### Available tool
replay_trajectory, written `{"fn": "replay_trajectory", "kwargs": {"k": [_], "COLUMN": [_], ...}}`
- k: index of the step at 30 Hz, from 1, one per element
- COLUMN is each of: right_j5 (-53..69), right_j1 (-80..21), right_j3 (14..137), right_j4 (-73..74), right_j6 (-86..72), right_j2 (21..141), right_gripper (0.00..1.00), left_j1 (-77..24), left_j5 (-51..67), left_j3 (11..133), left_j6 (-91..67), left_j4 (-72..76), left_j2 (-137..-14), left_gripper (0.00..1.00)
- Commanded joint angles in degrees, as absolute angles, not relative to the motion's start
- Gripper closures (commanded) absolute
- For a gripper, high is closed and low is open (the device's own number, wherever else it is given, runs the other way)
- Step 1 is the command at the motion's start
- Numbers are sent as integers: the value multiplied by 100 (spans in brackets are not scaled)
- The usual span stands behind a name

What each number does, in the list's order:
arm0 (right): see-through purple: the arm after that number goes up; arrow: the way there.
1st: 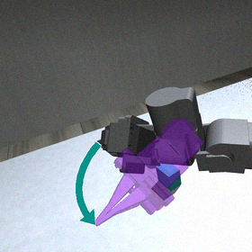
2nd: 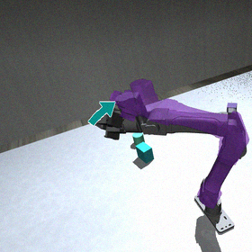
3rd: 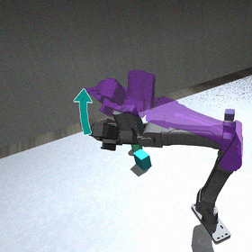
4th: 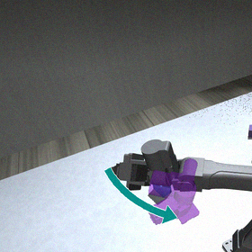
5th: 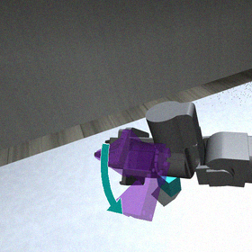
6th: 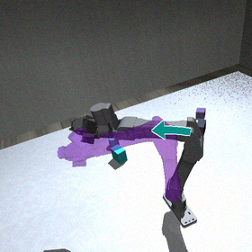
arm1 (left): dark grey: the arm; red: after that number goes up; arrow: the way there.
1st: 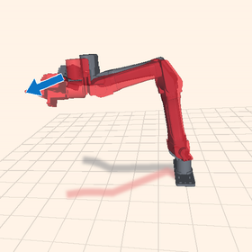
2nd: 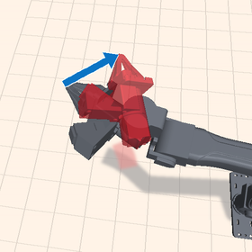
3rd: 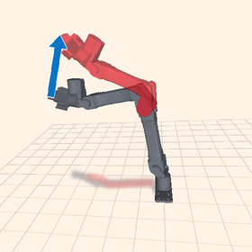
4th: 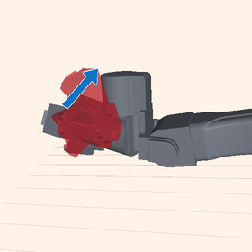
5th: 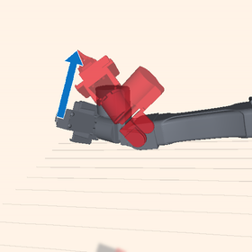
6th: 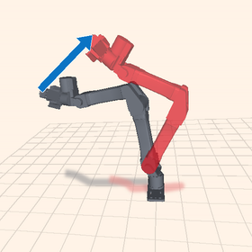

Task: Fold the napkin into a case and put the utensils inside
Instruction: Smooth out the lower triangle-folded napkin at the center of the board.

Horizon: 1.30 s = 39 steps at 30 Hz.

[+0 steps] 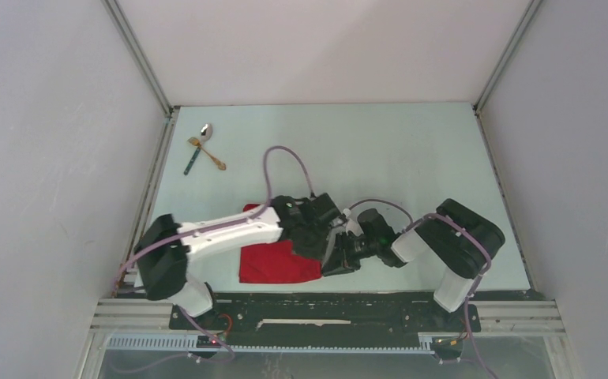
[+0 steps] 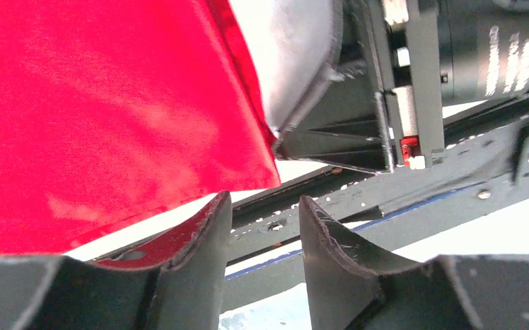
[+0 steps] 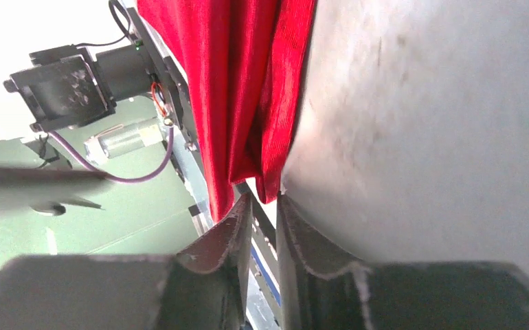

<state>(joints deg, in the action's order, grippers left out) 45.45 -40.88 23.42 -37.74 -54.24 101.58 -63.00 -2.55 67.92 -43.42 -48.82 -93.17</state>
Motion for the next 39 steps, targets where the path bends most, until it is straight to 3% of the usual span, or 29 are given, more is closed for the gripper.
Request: {"fn": "replay_trajectory", "kwargs": {"k": [1,9,17,22,30,32,39], "right_j5": [4211,4093,3456,2917,2994,3101,3517], "right_j1": [-4057,-4263,-4785,-4878,-4562,-4379,-3447], "right_j3": [2156,2123,2748,2906,2910,2914,3666], "right_j4": [-2773,-2765,-2607,-2051,-1631,-1368,928], "right_j6": [-4938,-5219,-5301,-4979,-4511,-4255,-2500], "right_j2": [9489,8901,9436,9600,9625,9531,9639], "right_gripper": [69,41,37,48,92,99,100], "left_j1": [-5662,-3939,-2601,-2149,-1890,-1873,-1872], "left_j5": [-53,768,1142,1088,1189,1205,1415], "left_j3": [6431,5452,4854,4724,4664,4627,4570], "left_j6": [-4154,-3758,-3812,-3876,-3833,-3852,-3946], "left_j4": [-4755,-4214,-3275,-2931,-2803,-2759,-2460], "left_j2": [-8195,-7231,-7075,-7097,-7052,-7040,-7132], "left_gripper": [51,48,47,48,49,49,49]}}
